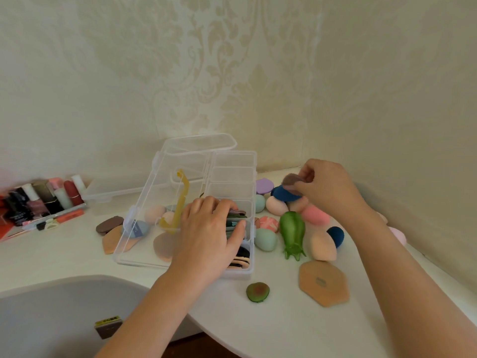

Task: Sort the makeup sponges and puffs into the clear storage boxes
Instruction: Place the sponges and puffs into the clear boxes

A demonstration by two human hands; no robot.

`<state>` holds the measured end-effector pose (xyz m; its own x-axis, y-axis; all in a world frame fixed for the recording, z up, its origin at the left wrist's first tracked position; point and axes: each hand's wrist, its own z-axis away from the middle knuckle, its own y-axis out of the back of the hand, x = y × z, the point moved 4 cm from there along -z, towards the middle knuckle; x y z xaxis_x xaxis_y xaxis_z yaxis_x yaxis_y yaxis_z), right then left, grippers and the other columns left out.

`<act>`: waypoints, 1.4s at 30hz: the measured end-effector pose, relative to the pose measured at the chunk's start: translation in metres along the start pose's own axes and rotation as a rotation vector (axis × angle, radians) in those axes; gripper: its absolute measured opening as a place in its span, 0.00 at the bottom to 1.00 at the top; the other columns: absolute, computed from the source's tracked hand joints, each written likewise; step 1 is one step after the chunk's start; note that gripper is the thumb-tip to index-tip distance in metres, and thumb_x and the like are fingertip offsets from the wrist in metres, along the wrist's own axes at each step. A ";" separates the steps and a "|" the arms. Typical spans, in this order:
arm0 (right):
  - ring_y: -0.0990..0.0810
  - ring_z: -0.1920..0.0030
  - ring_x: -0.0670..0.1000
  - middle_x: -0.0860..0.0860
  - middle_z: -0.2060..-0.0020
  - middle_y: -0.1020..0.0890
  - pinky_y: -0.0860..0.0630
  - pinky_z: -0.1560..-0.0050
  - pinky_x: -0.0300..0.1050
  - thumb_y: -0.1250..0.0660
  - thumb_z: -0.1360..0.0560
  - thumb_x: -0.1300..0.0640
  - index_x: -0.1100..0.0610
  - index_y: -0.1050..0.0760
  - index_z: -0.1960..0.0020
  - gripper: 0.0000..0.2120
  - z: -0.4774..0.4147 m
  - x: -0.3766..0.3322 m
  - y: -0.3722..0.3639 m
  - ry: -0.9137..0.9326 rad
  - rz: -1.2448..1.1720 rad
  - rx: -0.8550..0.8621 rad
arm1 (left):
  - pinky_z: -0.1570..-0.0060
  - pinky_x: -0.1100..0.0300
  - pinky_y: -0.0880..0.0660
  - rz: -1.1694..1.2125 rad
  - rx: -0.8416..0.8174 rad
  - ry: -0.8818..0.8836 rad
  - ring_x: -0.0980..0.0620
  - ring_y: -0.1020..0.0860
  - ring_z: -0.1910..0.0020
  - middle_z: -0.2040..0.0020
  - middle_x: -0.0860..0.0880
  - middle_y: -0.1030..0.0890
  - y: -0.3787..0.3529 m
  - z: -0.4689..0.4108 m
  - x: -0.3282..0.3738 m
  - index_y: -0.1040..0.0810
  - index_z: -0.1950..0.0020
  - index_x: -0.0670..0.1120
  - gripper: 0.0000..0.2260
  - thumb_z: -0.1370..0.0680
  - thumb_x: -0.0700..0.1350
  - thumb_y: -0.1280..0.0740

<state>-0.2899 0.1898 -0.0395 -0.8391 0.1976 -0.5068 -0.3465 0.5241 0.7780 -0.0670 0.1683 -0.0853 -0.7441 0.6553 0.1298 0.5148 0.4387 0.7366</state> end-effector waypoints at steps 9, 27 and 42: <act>0.25 0.66 0.42 0.40 0.67 0.23 0.31 0.65 0.29 0.29 0.28 0.57 0.53 0.22 0.54 0.04 0.036 -0.068 -0.018 0.397 -0.343 -0.083 | 0.48 0.51 0.29 0.044 -0.093 0.025 0.49 0.22 0.56 0.59 0.53 0.19 0.000 -0.003 0.001 0.21 0.52 0.49 0.18 0.27 0.58 0.44; 0.33 0.62 0.52 0.49 0.65 0.35 0.33 0.73 0.42 0.22 0.39 0.60 0.57 0.15 0.66 0.04 0.039 -0.096 -0.035 0.733 0.092 0.053 | 0.60 0.57 0.29 0.173 0.038 0.077 0.46 0.23 0.62 0.65 0.49 0.19 0.007 0.004 0.002 0.16 0.59 0.44 0.09 0.33 0.49 0.28; 0.36 0.40 0.54 0.49 0.41 0.29 0.38 0.45 0.47 0.37 0.24 0.55 0.52 0.18 0.47 0.11 0.033 -0.115 -0.058 0.648 0.438 -0.201 | 0.64 0.62 0.33 0.122 0.023 0.044 0.46 0.24 0.63 0.68 0.49 0.24 0.010 0.006 -0.002 0.16 0.59 0.45 0.09 0.31 0.50 0.29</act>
<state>-0.1589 0.1637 -0.0388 -0.9711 -0.2013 0.1280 0.0535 0.3392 0.9392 -0.0574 0.1755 -0.0822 -0.6932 0.6770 0.2472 0.6120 0.3718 0.6980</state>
